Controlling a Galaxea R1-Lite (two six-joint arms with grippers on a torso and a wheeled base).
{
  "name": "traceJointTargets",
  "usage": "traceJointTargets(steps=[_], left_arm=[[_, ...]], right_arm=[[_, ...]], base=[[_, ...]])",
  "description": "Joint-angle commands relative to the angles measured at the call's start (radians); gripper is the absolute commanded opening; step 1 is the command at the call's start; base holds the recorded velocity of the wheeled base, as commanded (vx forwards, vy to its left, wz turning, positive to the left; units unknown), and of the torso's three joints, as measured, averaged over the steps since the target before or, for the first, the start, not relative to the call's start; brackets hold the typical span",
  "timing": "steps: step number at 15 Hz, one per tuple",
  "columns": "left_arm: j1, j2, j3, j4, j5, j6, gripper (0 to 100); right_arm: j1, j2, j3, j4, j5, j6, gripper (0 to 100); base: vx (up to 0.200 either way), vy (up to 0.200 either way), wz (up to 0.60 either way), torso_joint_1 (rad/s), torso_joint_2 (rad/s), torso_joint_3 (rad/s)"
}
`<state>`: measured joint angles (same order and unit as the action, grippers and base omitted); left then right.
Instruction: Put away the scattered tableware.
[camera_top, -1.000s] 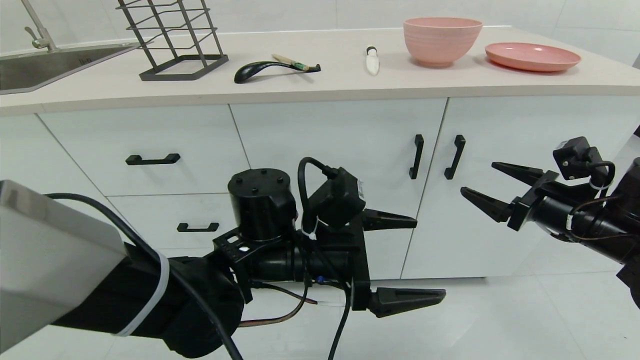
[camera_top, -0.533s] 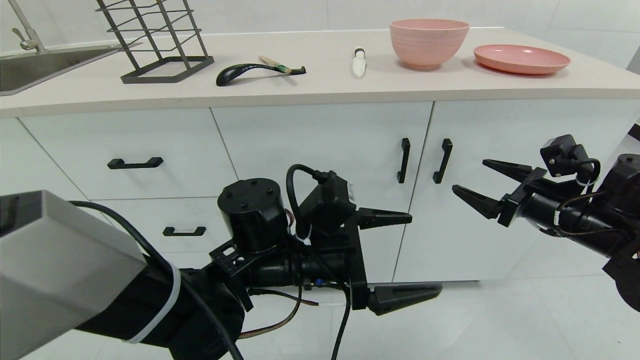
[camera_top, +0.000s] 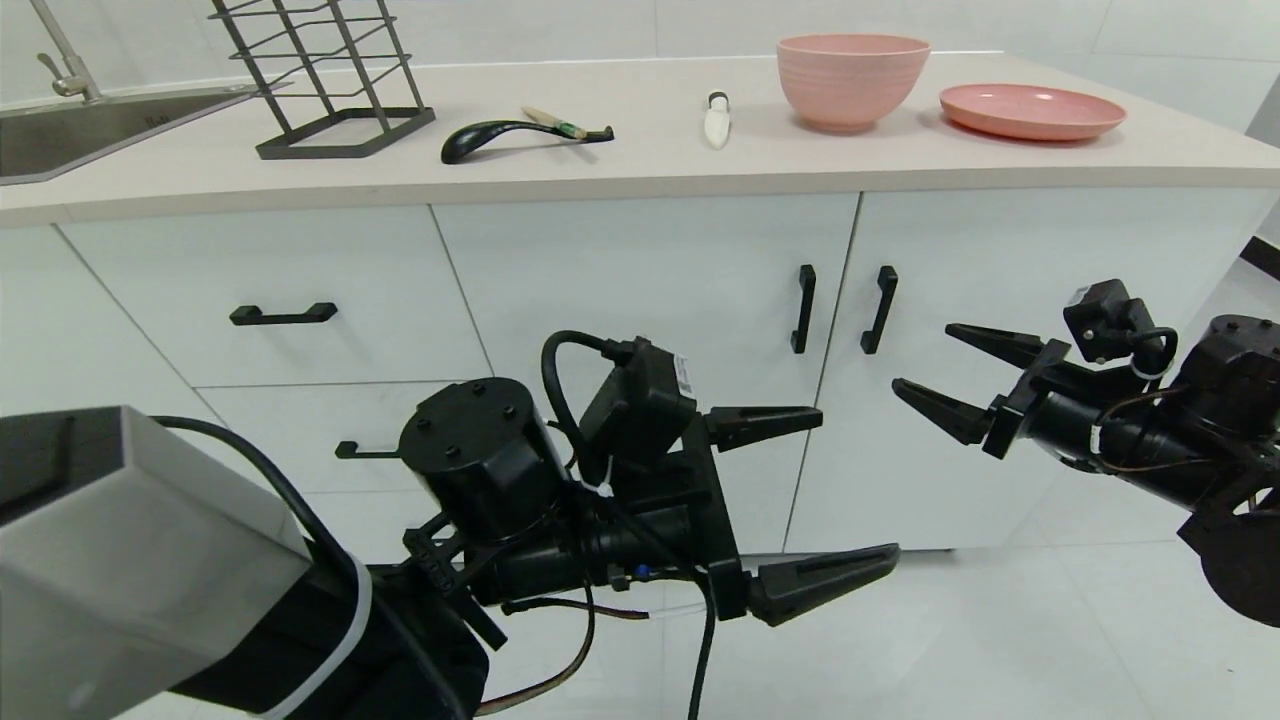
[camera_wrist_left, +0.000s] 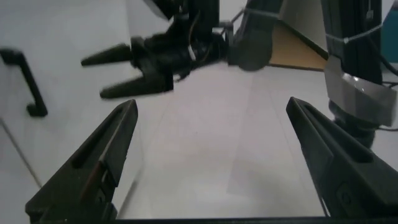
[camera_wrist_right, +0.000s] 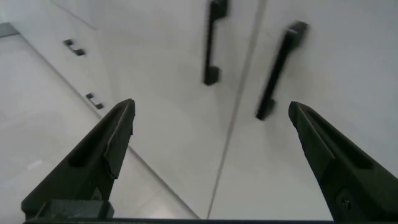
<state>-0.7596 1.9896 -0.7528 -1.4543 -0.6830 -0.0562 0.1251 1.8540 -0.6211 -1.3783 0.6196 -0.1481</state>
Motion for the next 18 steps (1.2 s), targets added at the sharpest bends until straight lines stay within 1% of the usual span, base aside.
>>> traceJointTargets(steps=[1, 2, 3, 5, 6, 7, 8, 9, 10, 11, 12, 13, 14, 15, 16, 17, 18], left_arm=[[-0.009, 0.055, -0.102, -0.008, 0.023, 0.001, 100], [-0.009, 0.066, -0.155, 0.003, 0.023, -0.001, 100], [-0.01, 0.063, -0.186, 0.038, 0.025, 0.001, 100], [-0.01, 0.043, -0.25, 0.18, 0.039, 0.004, 100], [-0.006, 0.04, -0.275, 0.222, 0.045, 0.004, 100], [0.006, 0.04, -0.321, 0.301, 0.046, 0.027, 100], [0.016, 0.041, -0.352, 0.361, 0.046, 0.068, 100], [0.022, 0.043, -0.37, 0.397, 0.046, 0.099, 100], [0.043, 0.049, -0.427, 0.492, 0.043, 0.197, 100], [0.048, 0.049, -0.453, 0.543, 0.037, 0.263, 100], [0.049, 0.048, -0.473, 0.586, 0.006, 0.305, 100], [0.049, 0.048, -0.485, 0.604, -0.023, 0.312, 100], [0.049, 0.054, -0.52, 0.627, -0.084, 0.317, 100], [0.051, 0.063, -0.545, 0.634, -0.099, 0.318, 100], [0.066, 0.083, -0.593, 0.64, -0.136, 0.318, 100], [0.072, 0.094, -0.612, 0.64, -0.165, 0.32, 100], [0.088, 0.117, -0.658, 0.638, -0.239, 0.32, 100]], right_arm=[[-0.001, 0.03, -0.026, -0.001, 0.009, -0.001, 100], [-0.001, 0.047, -0.043, -0.005, 0.017, -0.001, 100], [-0.001, 0.06, -0.06, -0.008, 0.019, -0.001, 100], [-0.001, 0.111, -0.12, -0.008, 0.025, -0.001, 100], [-0.001, 0.126, -0.14, -0.008, 0.026, -0.001, 100], [-0.001, 0.146, -0.172, -0.008, 0.034, -0.001, 100], [0.002, 0.155, -0.183, -0.01, 0.037, -0.002, 100], [0.002, 0.16, -0.187, -0.01, 0.039, -0.008, 100], [0.002, 0.171, -0.203, -0.011, 0.043, -0.013, 100], [0.002, 0.175, -0.21, -0.015, 0.052, -0.013, 100], [0.002, 0.177, -0.216, -0.015, 0.063, -0.013, 100], [0.002, 0.177, -0.218, -0.016, 0.072, -0.013, 100], [0.002, 0.183, -0.232, -0.018, 0.081, -0.011, 100], [0.002, 0.188, -0.247, -0.024, 0.085, -0.01, 100], [0.002, 0.201, -0.264, -0.024, 0.089, -0.01, 100], [0.002, 0.208, -0.272, -0.024, 0.088, -0.008, 100], [0.002, 0.225, -0.293, -0.024, 0.088, -0.008, 100]], base=[[0.0, 0.0, 0.0, 0.0, 0.0, 0.0], [0.0, 0.0, 0.0, 0.0, 0.0, 0.0], [0.0, 0.0, 0.0, 0.0, 0.0, 0.0], [0.0, 0.0, 0.0, 0.0, 0.0, 0.0], [0.0, 0.0, 0.0, 0.0, 0.0, 0.0], [0.0, 0.0, 0.0, 0.0, 0.0, 0.0], [0.0, 0.0, 0.0, 0.0, 0.0, 0.0], [0.0, 0.0, 0.0, 0.0, 0.0, 0.0], [0.0, 0.0, 0.0, 0.0, 0.0, 0.0], [0.0, 0.0, 0.0, 0.0, 0.0, 0.0], [0.0, 0.0, 0.0, 0.0, 0.0, 0.0], [0.0, 0.0, 0.0, 0.0, 0.0, 0.0], [0.0, 0.0, 0.0, 0.0, 0.0, 0.0], [0.0, 0.0, 0.0, 0.0, 0.0, 0.0], [0.0, 0.0, 0.0, 0.0, 0.0, 0.0], [0.0, 0.0, 0.0, 0.0, 0.0, 0.0], [0.0, 0.0, 0.0, 0.0, 0.0, 0.0]])
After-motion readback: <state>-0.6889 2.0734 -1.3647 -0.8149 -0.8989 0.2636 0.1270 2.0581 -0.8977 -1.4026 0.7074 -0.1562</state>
